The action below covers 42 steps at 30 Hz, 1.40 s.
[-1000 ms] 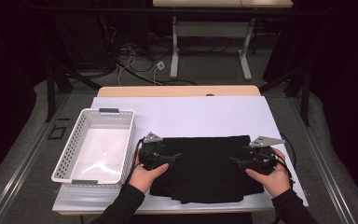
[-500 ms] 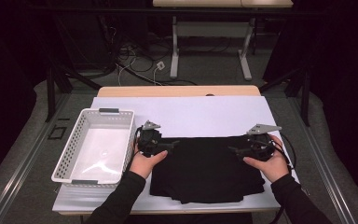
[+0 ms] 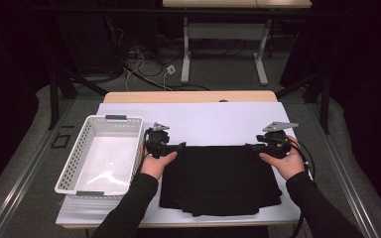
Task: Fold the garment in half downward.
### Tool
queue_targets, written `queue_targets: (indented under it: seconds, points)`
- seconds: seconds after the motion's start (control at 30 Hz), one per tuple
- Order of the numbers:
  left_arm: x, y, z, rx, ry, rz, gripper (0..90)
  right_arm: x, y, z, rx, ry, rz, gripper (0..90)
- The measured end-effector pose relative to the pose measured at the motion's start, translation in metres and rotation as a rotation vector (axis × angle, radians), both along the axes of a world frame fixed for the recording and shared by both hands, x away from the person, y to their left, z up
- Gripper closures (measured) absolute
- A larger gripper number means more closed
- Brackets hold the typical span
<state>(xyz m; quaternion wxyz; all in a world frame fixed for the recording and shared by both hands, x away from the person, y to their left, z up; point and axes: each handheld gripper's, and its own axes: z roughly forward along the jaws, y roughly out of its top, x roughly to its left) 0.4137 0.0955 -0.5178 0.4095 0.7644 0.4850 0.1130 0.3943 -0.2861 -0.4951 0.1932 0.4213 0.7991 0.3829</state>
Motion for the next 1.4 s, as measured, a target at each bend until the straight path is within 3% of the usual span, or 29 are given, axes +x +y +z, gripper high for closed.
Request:
queue_targets:
  seconds: [0.2,0.33,0.57,0.87,1.1,1.4]
  points:
    - [0.007,-0.001,-0.006,0.003,0.012,0.012,36.1,0.014,-0.008,-0.010,-0.003,0.009,-0.040,45.7]
    - [0.011,0.000,-0.011,0.040,0.033,0.030,41.6,0.020,-0.012,-0.015,-0.015,0.020,-0.069,46.0]
    - [0.016,0.005,-0.019,0.104,0.060,0.066,42.8,0.025,-0.017,-0.021,-0.016,0.032,-0.103,46.8]
    - [0.019,0.009,-0.028,0.109,0.091,0.114,46.2,0.026,-0.020,-0.022,-0.007,0.044,-0.113,50.2]
    - [0.023,0.010,-0.034,0.128,0.117,0.123,47.8,0.027,-0.023,-0.025,-0.008,0.060,-0.114,50.2]
    - [0.022,0.012,-0.033,0.137,0.131,0.130,61.4,0.031,-0.032,-0.028,0.012,0.075,-0.139,50.1]
